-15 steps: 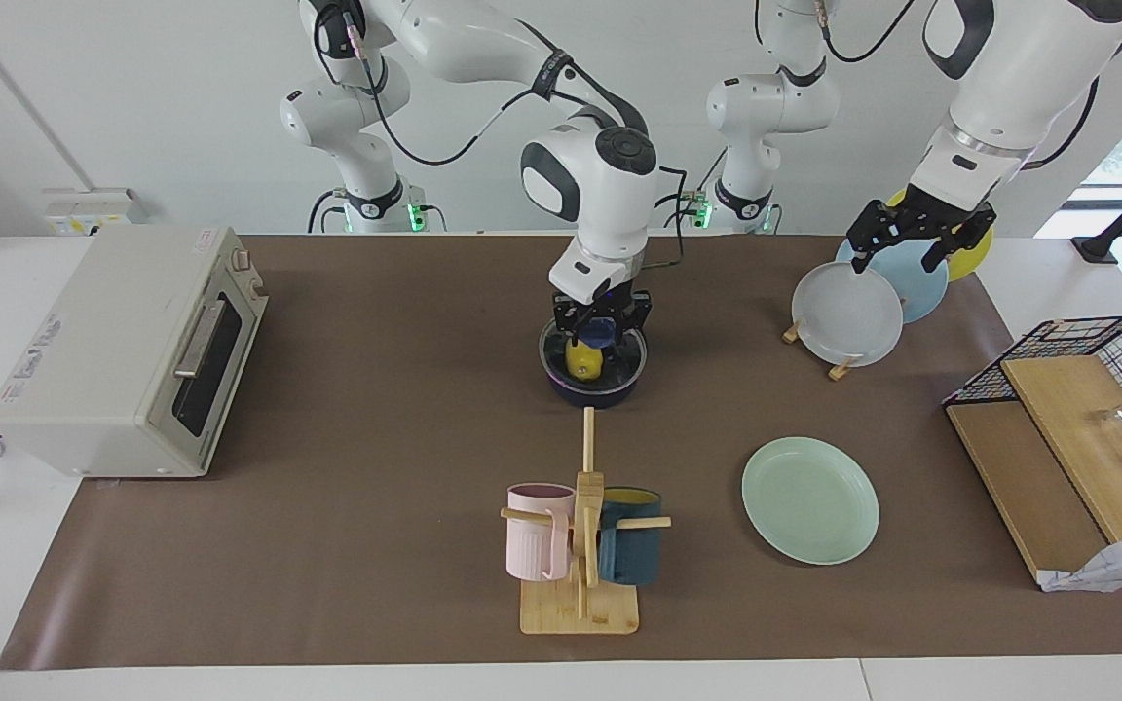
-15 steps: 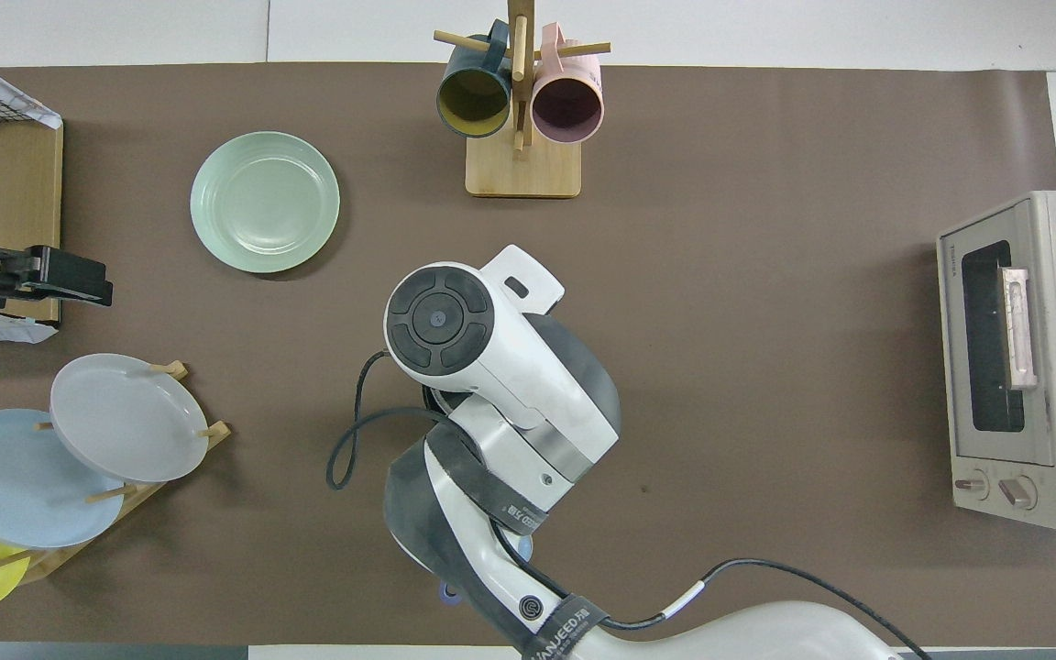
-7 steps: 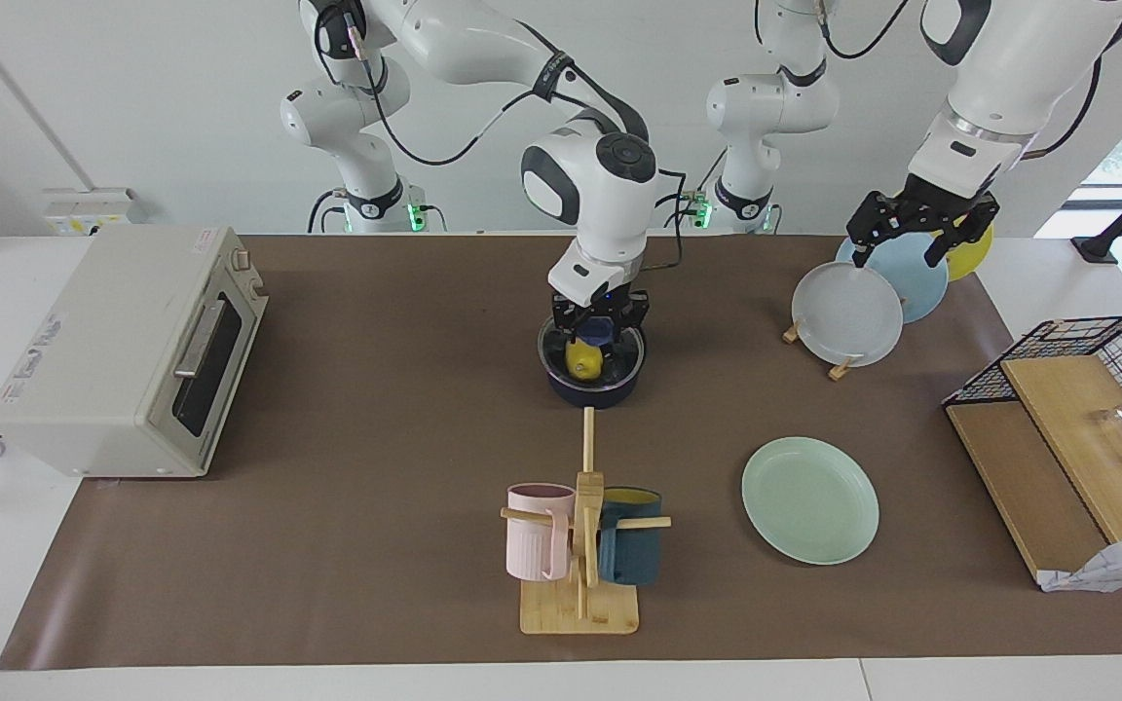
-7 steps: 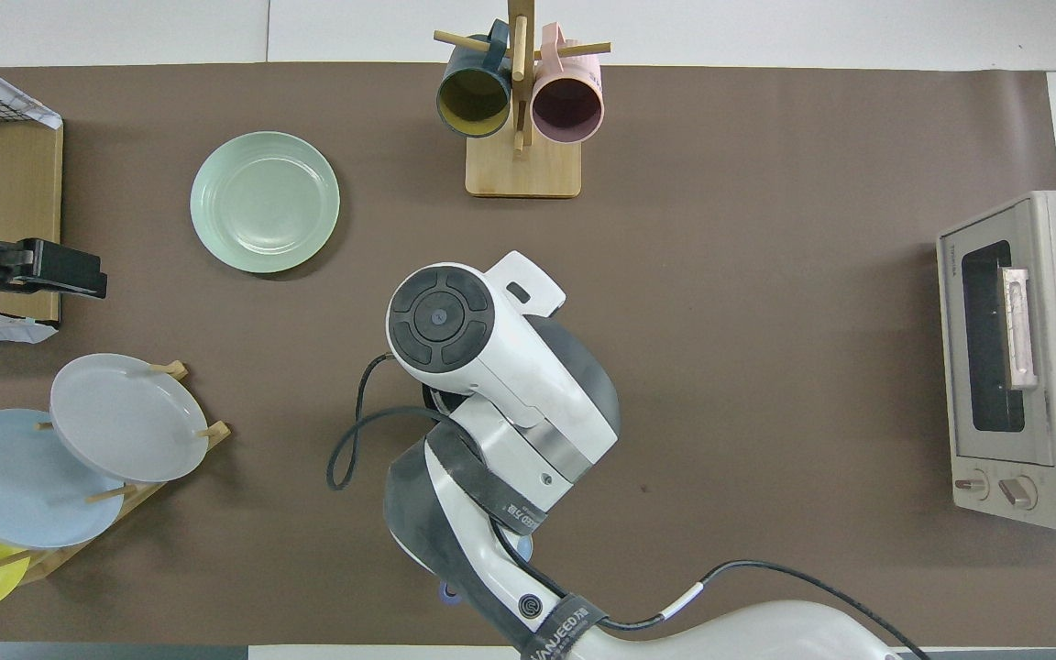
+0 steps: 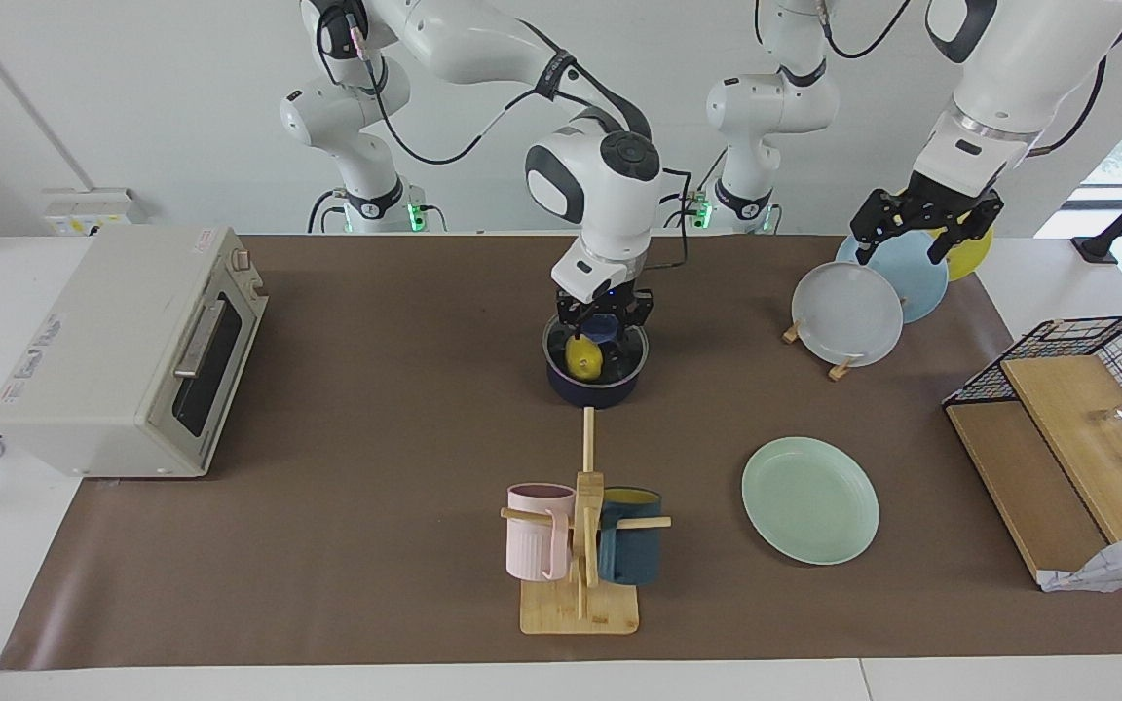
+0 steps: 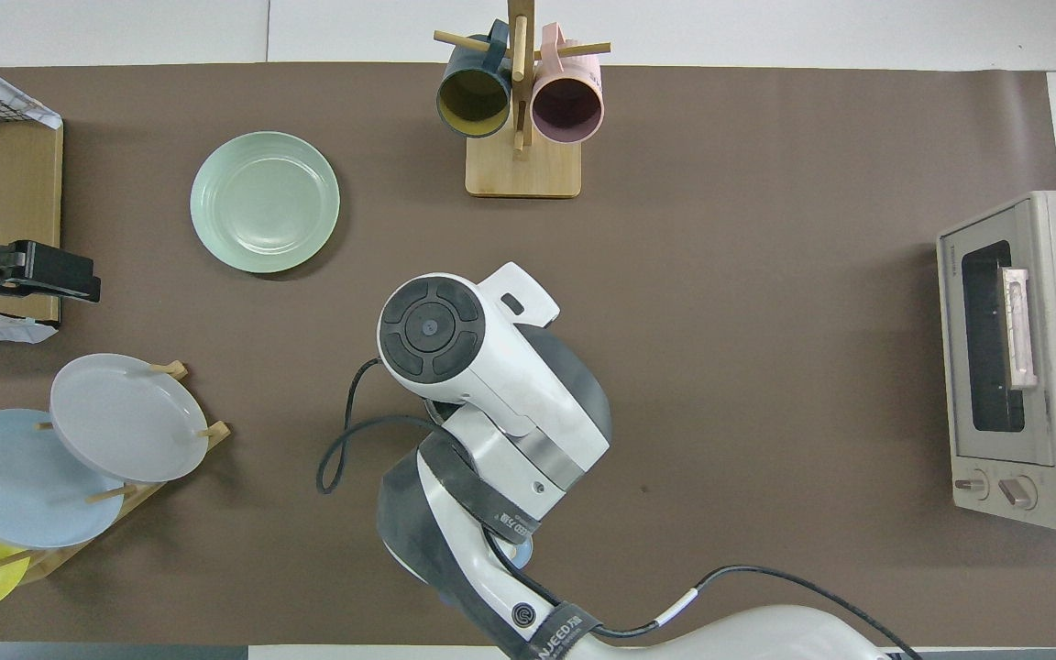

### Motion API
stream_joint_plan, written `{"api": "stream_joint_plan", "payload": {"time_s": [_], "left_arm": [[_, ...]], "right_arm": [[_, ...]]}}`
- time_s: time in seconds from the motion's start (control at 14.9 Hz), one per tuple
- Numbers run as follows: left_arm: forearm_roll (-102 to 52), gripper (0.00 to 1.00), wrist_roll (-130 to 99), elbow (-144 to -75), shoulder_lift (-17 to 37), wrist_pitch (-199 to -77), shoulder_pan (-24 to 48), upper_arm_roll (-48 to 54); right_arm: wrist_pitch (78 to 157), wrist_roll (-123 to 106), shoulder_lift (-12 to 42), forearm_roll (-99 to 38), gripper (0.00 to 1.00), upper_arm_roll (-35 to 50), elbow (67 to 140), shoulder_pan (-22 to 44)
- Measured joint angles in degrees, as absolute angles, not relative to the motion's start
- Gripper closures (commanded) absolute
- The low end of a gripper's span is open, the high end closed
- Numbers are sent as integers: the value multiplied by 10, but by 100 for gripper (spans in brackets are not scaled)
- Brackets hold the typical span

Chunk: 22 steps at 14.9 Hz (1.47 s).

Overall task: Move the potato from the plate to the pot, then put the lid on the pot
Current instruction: 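Lower the glass lid onto the saucepan with the right gripper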

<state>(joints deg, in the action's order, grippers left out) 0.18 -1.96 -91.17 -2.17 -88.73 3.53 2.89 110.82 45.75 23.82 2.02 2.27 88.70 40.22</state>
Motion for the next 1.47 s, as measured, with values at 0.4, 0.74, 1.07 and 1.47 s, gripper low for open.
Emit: {"api": "stream_joint_plan", "payload": {"time_s": [0.4, 0.74, 1.07, 1.47], "left_arm": [[2, 0, -19, -912, -22, -882, 35, 28], [2, 0, -19, -912, -22, -880, 35, 28], [2, 0, -19, -912, -22, -880, 35, 27], [2, 0, -19, -913, -22, -880, 35, 26]], "right_arm": [[1109, 465, 236, 16, 100, 23, 892, 402], [1109, 466, 236, -1, 100, 22, 897, 400], [1109, 467, 235, -4, 73, 21, 898, 400], [1111, 466, 234, -3, 0, 21, 908, 400]]}}
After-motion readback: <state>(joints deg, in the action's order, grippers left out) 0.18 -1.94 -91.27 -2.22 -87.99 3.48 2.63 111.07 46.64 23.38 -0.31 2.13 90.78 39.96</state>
